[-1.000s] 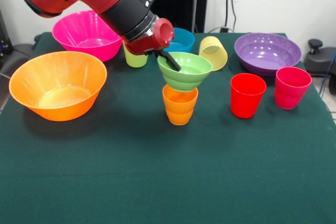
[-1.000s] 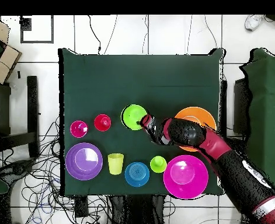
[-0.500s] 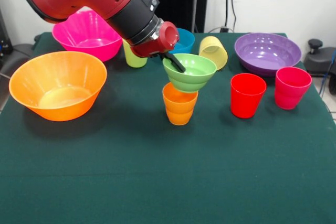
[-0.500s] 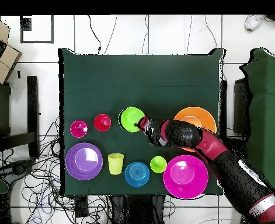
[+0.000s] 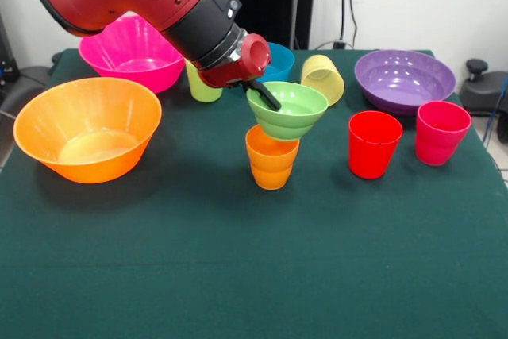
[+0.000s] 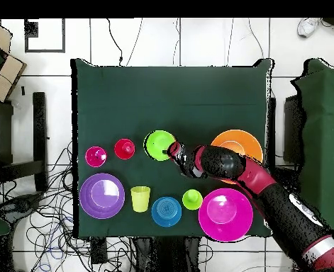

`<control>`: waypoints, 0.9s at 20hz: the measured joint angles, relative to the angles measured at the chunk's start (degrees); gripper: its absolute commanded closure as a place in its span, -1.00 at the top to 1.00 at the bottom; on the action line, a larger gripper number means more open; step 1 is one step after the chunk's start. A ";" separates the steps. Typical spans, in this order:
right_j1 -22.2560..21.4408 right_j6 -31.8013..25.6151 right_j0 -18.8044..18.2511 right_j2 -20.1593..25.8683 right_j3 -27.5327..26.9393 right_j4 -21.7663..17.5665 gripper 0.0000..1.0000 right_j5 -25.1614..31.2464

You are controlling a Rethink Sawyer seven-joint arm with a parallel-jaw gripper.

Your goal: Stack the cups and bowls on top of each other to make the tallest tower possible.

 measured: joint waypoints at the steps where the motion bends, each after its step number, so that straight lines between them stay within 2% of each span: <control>1: -0.01 0.00 0.00 -0.01 -0.05 0.00 -1.00 -0.01; 18: 0.00 0.00 -0.01 -0.13 -1.53 -2.05 -1.00 0.00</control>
